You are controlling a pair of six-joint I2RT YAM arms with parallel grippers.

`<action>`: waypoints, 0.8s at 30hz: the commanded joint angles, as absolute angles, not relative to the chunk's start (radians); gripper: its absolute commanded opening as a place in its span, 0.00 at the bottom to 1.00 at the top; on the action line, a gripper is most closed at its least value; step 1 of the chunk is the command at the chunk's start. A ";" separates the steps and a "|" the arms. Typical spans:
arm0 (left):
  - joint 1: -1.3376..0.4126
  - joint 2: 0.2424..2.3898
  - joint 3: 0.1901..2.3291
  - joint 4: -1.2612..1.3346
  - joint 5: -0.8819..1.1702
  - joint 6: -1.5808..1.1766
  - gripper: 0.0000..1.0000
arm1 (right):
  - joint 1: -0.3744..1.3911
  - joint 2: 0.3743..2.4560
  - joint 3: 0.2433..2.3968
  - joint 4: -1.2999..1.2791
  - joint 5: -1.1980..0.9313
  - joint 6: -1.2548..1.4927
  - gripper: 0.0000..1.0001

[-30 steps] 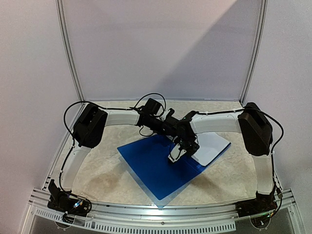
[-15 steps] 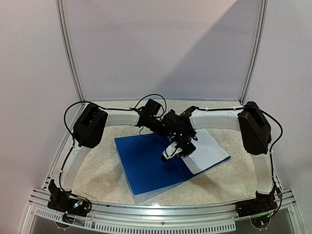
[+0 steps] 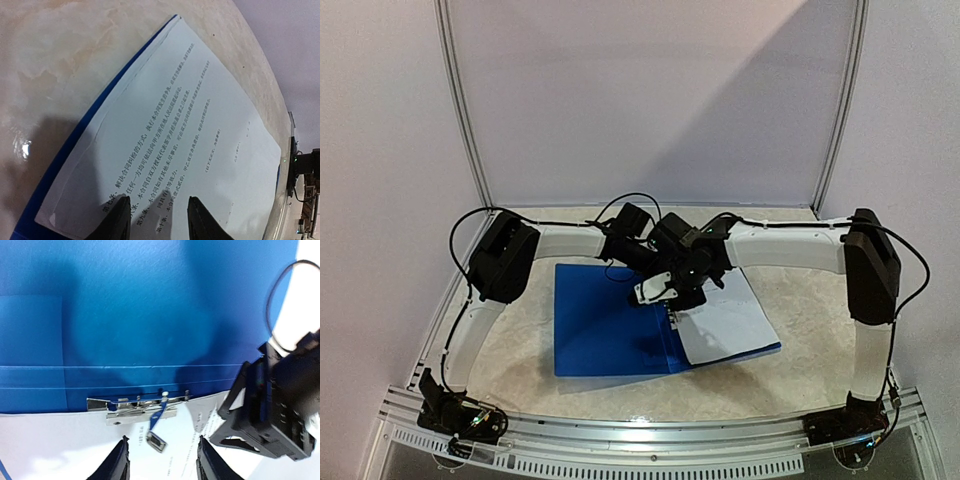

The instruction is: Put the files into the folder

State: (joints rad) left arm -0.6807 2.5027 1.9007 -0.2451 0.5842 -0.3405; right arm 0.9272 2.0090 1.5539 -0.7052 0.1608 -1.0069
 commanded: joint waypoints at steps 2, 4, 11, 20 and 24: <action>-0.681 2.511 1.860 -0.354 0.522 -0.330 0.40 | 0.858 1.957 1.598 -0.734 -0.031 -0.877 0.48; -0.681 2.514 1.862 -0.353 0.522 -0.331 0.40 | 0.821 1.960 1.633 -0.778 -0.128 -0.837 0.48; -0.681 2.518 1.871 -0.350 0.521 -0.328 0.40 | 0.633 2.058 1.798 -0.930 -0.578 -0.699 0.47; -0.680 2.547 1.926 -0.395 0.494 -0.286 0.38 | 0.586 2.151 1.806 -0.962 -0.787 -0.668 0.47; -0.678 2.563 1.943 -0.405 0.499 -0.282 0.38 | 0.588 2.183 1.805 -0.955 -0.822 -0.648 0.47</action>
